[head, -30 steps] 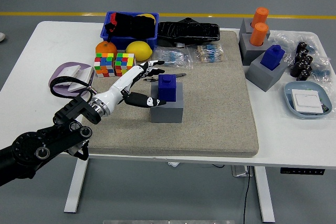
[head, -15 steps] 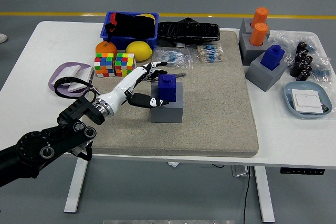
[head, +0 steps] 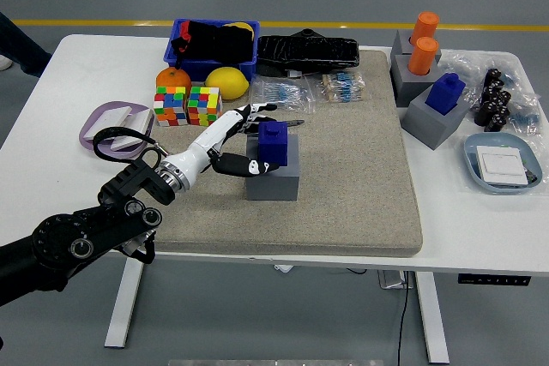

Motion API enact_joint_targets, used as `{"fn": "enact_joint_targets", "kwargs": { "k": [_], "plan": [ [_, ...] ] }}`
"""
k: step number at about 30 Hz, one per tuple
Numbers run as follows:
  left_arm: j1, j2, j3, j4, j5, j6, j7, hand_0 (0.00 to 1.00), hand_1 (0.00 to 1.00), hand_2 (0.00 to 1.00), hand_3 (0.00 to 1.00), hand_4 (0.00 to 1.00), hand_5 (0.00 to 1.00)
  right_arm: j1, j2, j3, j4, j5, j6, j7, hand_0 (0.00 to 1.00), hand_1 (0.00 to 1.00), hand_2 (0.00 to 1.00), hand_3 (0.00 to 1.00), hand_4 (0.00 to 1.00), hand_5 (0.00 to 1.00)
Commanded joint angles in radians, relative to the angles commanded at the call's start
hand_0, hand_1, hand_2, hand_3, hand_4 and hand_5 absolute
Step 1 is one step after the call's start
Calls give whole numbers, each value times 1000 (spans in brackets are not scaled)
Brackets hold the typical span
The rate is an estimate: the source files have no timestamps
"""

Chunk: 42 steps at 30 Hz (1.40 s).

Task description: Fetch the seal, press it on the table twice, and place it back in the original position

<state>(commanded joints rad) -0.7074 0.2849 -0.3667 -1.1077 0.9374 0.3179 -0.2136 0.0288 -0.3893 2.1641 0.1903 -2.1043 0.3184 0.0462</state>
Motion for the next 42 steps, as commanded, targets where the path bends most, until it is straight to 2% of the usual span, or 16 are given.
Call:
{"fn": "enact_joint_targets", "kwargs": {
  "k": [1, 2, 7, 8, 13, 14, 19, 20, 25, 26, 37, 42],
  "plan": [
    [0, 0, 0, 0, 0, 2, 1, 774, 743, 799, 891, 905, 2, 0, 0, 1, 0, -1, 0, 0, 911, 812, 811, 799, 985, 698],
    [-1, -1, 1, 0, 0, 5, 2, 722, 667, 723, 877, 856, 2, 0, 0, 1, -1, -2, -1, 0, 911, 811, 811, 801, 984, 698],
    [-4, -3, 6, 4, -10, 14, 4, 722, 667, 723, 877, 856, 2, 0, 0, 1, 0, -2, -1, -1, 911, 811, 811, 801, 984, 698],
    [-5, -4, 7, 5, -13, 17, 3, 703, 613, 634, 867, 838, 2, 0, 0, 0, 0, -2, -1, -1, 911, 812, 811, 800, 984, 698],
    [-8, -9, 6, 14, -30, 25, -3, 703, 613, 634, 867, 838, 2, 0, 1, 3, 0, -3, -2, -1, 911, 812, 811, 800, 984, 698],
    [-8, -10, 6, 15, -31, 27, -4, 694, 557, 574, 858, 814, 2, 0, 1, 3, 0, -3, -2, -1, 911, 811, 811, 801, 984, 698],
    [-10, -11, 9, 15, -32, 41, -11, 694, 557, 574, 858, 814, 2, -1, 1, 4, -1, -4, -4, -1, 911, 811, 811, 801, 984, 698],
    [-10, -11, 10, 15, -32, 45, -14, 615, 451, 473, 839, 741, 2, -1, 1, 4, -1, -4, -4, -1, 911, 811, 811, 799, 984, 697],
    [-12, -13, 7, 14, -29, 62, -21, 615, 451, 473, 839, 741, 2, -1, 1, 4, -1, -3, -4, -1, 911, 811, 811, 799, 984, 697],
    [-12, -12, 4, 12, -32, 64, -23, 572, 427, 435, 836, 681, 2, -1, 1, 3, 0, -3, -4, -1, 911, 812, 811, 798, 984, 698],
    [-19, -1, -21, -18, -29, 63, -19, 570, 426, 429, 833, 681, 2, -1, 1, 4, -1, -3, -3, -1, 911, 811, 811, 798, 984, 697],
    [-15, 7, -55, -34, -15, 65, -24, 558, 430, 432, 829, 683, 2, -2, 2, 9, -1, -5, -3, -1, 911, 811, 811, 800, 984, 697]
  ]
}}
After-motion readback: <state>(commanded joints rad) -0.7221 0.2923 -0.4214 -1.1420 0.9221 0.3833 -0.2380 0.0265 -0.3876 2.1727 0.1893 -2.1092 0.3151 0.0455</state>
